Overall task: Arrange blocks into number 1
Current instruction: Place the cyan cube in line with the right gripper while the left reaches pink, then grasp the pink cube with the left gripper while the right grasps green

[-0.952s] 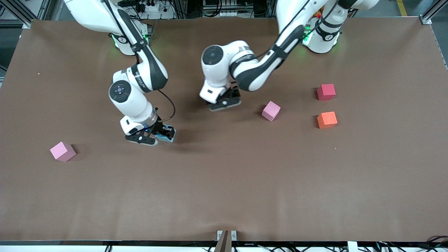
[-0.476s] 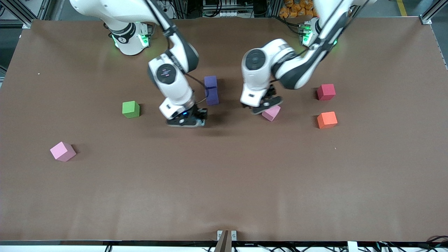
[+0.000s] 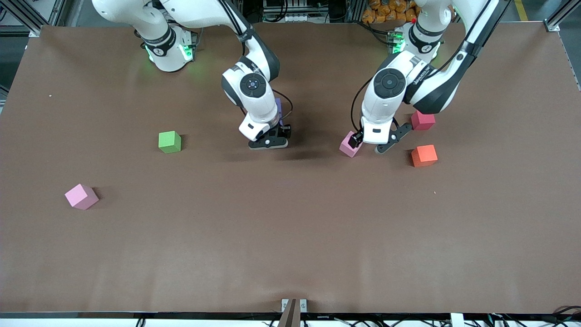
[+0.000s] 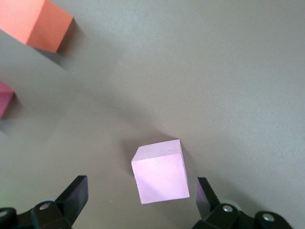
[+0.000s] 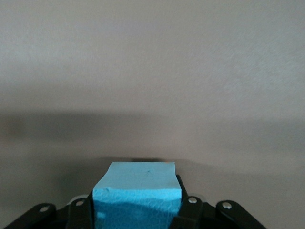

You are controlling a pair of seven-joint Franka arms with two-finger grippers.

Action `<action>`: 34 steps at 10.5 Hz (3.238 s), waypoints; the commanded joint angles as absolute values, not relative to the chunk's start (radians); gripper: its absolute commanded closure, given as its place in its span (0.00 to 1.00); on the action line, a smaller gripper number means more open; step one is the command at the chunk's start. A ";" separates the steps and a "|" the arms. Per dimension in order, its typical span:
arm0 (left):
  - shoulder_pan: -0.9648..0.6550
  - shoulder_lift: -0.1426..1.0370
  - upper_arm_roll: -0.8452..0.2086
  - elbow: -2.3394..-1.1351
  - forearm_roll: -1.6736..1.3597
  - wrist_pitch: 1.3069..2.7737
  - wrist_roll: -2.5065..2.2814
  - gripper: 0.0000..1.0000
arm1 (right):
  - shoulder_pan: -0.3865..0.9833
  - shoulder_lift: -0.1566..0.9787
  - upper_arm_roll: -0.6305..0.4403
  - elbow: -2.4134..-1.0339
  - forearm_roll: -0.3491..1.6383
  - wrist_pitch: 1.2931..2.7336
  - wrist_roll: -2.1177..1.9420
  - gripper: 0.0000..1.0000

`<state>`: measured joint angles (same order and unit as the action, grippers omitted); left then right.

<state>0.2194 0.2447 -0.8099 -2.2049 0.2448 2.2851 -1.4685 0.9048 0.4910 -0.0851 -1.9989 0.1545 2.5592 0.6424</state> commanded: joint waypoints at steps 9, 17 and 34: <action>0.186 0.287 -0.831 -2.345 0.291 2.480 -1.770 0.00 | 0.904 0.451 -0.101 -2.017 0.158 2.565 0.663 0.00; 0.192 0.420 -0.769 -2.318 0.538 2.546 -1.960 0.00 | 0.389 0.291 -0.094 -2.077 0.149 2.290 0.101 0.00; 0.192 0.385 -0.801 -2.283 0.557 2.422 -2.046 0.00 | 0.173 0.298 -0.103 -2.252 0.144 2.252 -0.256 0.00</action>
<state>0.1857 0.4129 -0.7817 -2.2758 0.5280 2.4667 -2.0030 0.1688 0.3182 -0.1036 -2.2243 0.1528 2.2424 -0.2339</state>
